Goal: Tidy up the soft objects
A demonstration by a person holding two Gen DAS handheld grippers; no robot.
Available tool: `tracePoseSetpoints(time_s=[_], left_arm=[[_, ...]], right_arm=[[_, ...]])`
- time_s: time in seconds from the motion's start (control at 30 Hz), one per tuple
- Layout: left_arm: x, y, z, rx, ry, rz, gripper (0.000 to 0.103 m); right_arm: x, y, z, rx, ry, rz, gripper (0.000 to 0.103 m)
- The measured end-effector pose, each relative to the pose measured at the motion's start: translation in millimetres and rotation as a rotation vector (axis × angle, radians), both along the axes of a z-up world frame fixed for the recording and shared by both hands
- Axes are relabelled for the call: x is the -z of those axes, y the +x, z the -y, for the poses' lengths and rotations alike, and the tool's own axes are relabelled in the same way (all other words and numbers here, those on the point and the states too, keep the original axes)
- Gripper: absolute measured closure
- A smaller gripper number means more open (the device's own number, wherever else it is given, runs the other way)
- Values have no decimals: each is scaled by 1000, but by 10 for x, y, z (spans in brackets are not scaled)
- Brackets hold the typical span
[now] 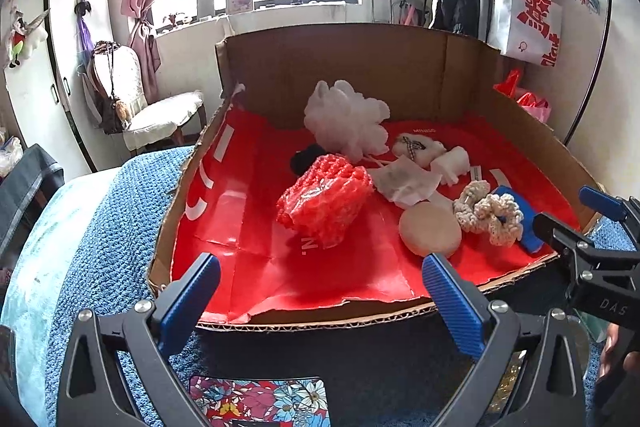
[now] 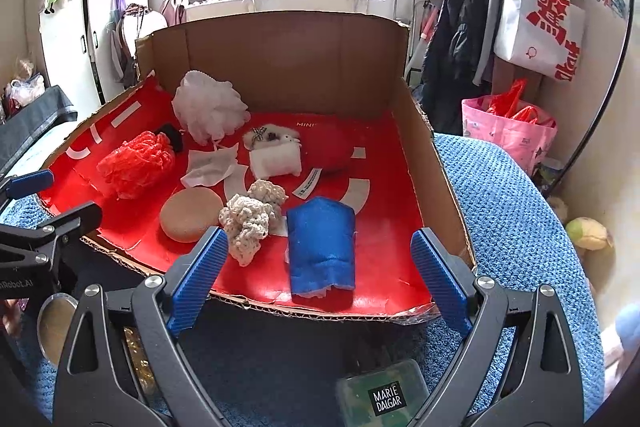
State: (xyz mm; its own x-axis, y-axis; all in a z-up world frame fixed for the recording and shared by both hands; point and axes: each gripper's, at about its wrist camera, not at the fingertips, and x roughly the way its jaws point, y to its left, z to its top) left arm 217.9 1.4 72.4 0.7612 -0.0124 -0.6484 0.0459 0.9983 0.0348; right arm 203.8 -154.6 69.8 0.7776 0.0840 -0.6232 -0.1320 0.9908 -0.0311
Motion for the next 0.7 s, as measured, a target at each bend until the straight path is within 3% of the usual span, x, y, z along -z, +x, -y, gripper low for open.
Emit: tracePoseSetpoints(time_s=[0.7], left_arm=[[47,22,-9,9,-15,-25,1]], right_arm=[[23,5,6,3,0,-10,9]])
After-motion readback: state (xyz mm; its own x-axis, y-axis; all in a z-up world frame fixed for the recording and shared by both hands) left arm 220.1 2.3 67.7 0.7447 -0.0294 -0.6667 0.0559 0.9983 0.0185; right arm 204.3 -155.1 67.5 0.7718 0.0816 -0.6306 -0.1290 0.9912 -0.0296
